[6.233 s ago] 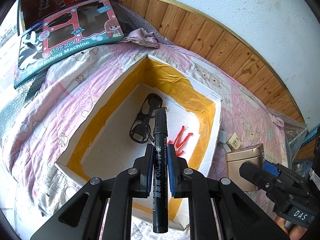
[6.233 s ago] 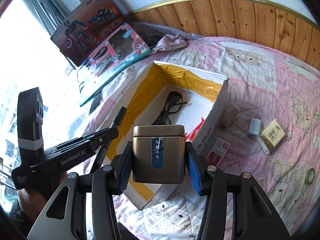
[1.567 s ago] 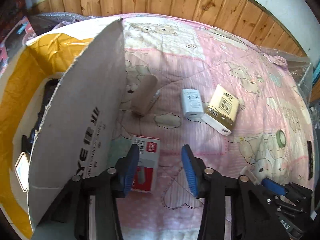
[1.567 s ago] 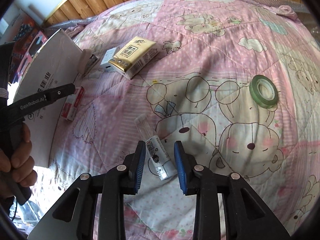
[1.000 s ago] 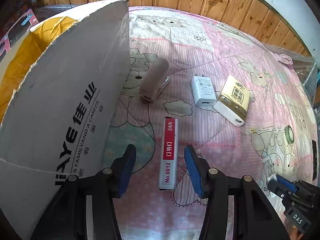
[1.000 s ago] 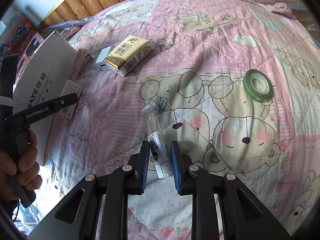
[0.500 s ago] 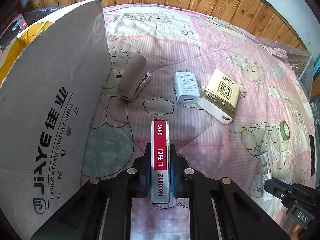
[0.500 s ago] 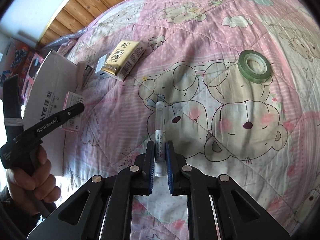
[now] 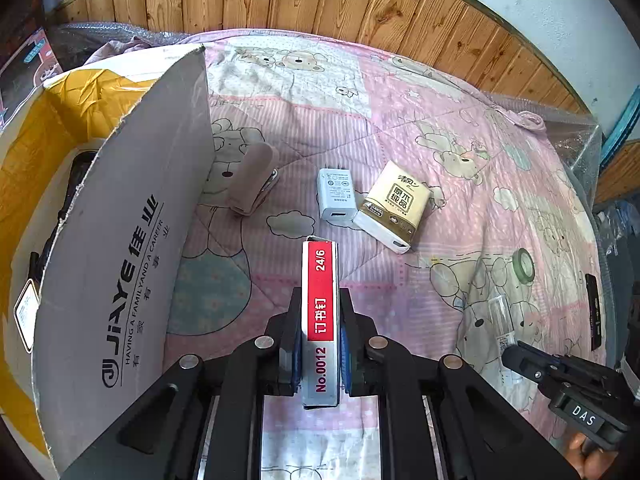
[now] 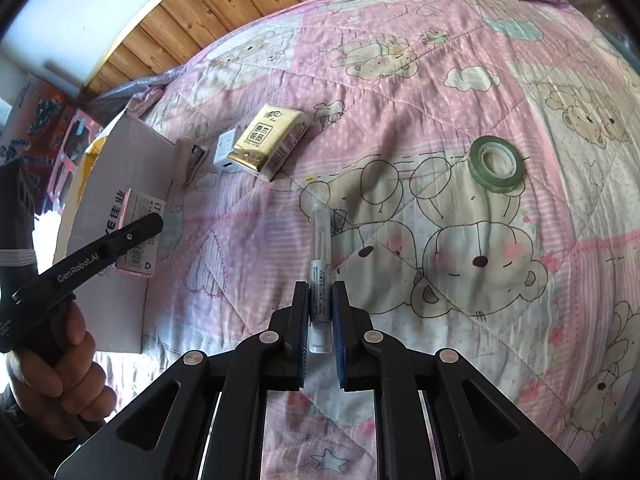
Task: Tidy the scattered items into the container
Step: 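Carry the staple box in left tool while right tool carries the vial over the box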
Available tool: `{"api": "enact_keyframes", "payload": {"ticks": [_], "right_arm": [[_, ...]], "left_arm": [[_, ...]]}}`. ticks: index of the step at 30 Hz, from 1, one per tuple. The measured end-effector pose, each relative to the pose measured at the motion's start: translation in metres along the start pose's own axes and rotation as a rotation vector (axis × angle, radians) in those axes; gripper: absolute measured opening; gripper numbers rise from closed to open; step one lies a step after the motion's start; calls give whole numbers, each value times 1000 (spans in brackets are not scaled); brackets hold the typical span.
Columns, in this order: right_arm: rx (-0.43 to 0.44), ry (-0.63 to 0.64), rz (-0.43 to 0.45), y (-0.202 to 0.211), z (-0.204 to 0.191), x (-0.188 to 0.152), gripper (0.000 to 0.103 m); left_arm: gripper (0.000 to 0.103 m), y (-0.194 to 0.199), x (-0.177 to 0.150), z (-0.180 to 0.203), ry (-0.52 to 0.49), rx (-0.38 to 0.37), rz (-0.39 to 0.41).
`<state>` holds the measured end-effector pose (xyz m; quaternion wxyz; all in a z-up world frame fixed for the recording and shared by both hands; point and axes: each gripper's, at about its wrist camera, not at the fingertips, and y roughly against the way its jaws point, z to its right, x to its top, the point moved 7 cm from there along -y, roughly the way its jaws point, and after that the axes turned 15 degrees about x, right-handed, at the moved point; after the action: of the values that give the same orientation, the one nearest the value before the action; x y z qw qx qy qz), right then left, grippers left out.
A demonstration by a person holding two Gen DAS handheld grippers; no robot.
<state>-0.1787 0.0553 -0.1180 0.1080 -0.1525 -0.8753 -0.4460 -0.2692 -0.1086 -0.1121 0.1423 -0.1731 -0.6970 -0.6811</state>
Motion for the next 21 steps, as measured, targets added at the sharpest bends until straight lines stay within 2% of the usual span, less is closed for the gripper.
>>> {"api": "enact_keyframes", "payload": {"ticks": [6, 8, 16, 21], "right_arm": [[-10, 24, 1, 7, -13, -4, 11], [-16, 42, 7, 12, -18, -3, 11], [-16, 72, 23, 25, -36, -3, 11], [-8, 92, 35, 30, -51, -4, 11]], "left_arm": [[15, 18, 2, 2, -8, 7, 6], [15, 10, 5, 13, -9, 5, 8], [15, 41, 0, 8, -13, 2, 29], [15, 54, -4, 2, -16, 31, 33]]}}
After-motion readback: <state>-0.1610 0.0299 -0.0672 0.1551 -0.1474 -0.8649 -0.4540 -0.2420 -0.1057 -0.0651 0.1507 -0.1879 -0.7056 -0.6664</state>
